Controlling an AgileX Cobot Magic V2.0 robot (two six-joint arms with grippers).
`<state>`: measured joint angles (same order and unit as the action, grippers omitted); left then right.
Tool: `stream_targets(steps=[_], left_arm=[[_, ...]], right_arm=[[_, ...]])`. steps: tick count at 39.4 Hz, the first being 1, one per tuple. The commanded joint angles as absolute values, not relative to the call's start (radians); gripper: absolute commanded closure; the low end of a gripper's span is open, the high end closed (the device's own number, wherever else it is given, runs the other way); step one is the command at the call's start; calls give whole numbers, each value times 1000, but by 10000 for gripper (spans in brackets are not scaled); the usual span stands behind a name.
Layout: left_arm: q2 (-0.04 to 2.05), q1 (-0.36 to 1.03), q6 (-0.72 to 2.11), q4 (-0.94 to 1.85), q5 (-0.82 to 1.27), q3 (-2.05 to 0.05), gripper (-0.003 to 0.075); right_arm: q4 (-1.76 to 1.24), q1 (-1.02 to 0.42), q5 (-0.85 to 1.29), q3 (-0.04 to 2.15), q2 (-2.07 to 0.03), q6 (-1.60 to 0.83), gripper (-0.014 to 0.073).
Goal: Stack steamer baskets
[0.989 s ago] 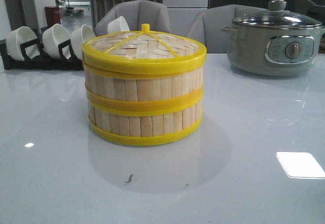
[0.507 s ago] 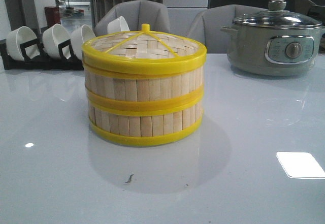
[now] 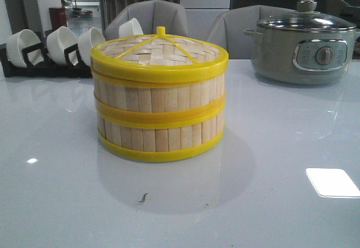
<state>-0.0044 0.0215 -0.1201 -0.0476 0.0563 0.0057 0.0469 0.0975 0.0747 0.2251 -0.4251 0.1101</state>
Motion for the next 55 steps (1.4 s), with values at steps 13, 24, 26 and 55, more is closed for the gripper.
stream_targets(steps=[13, 24, 26, 55], left_arm=[[-19, 21, -125, -42, -46, 8, 634], [-17, 21, -125, -34, -53, 8, 634], [-17, 21, -125, -48, -53, 8, 634], [-17, 21, -125, -53, -51, 8, 634]], right_arm=[[58, 103, -7, 256, -428, 104, 522], [58, 103, -7, 256, -428, 104, 522], [58, 103, -7, 256, -428, 104, 522], [58, 103, -7, 256, -428, 104, 522]])
